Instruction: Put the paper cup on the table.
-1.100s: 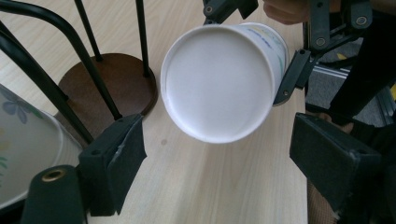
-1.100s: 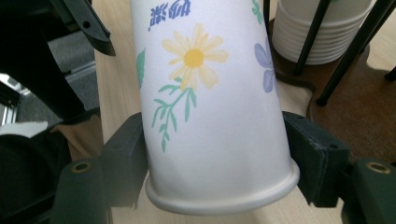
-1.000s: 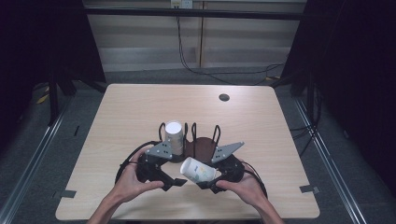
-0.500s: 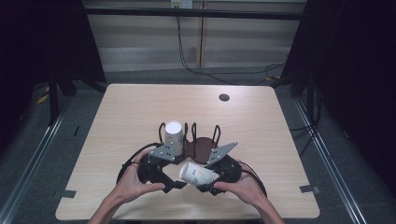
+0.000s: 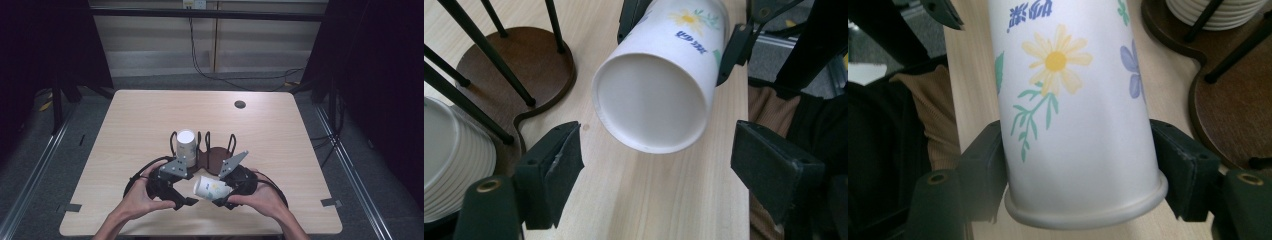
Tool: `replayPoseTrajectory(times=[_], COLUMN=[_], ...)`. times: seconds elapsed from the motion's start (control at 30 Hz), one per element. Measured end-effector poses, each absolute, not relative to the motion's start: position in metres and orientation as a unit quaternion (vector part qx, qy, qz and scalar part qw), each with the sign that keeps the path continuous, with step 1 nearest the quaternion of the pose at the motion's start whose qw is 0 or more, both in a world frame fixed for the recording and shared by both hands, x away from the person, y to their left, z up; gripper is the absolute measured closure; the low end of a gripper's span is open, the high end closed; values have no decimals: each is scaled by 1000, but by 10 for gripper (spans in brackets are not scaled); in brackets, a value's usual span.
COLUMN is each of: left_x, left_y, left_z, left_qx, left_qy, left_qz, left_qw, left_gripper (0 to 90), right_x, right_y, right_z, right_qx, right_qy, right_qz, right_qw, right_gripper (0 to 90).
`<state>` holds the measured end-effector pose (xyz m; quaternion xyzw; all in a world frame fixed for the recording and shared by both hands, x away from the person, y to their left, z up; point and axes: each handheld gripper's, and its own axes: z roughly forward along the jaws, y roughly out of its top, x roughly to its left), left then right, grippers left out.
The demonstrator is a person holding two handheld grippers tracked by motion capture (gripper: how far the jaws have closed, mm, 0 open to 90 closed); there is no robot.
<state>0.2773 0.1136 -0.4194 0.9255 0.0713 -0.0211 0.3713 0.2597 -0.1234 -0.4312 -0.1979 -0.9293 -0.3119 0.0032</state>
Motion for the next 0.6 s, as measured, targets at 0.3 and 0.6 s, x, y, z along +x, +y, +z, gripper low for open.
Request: replayPoseTrajectory(times=[0.3, 0.6], left_x=[276, 273], left_y=[110, 105], left_z=[-423, -425], left_qx=[929, 935], left_qy=[71, 61], left_qz=[-23, -18], left_qw=[362, 348], left_gripper=[203, 234], right_x=[262, 263], right_y=[-110, -100], right_z=[-423, -421], right_qx=[-161, -151], right_qy=[-949, -961], right_qz=[-270, -233], right_qw=[10, 19], right_gripper=[298, 301])
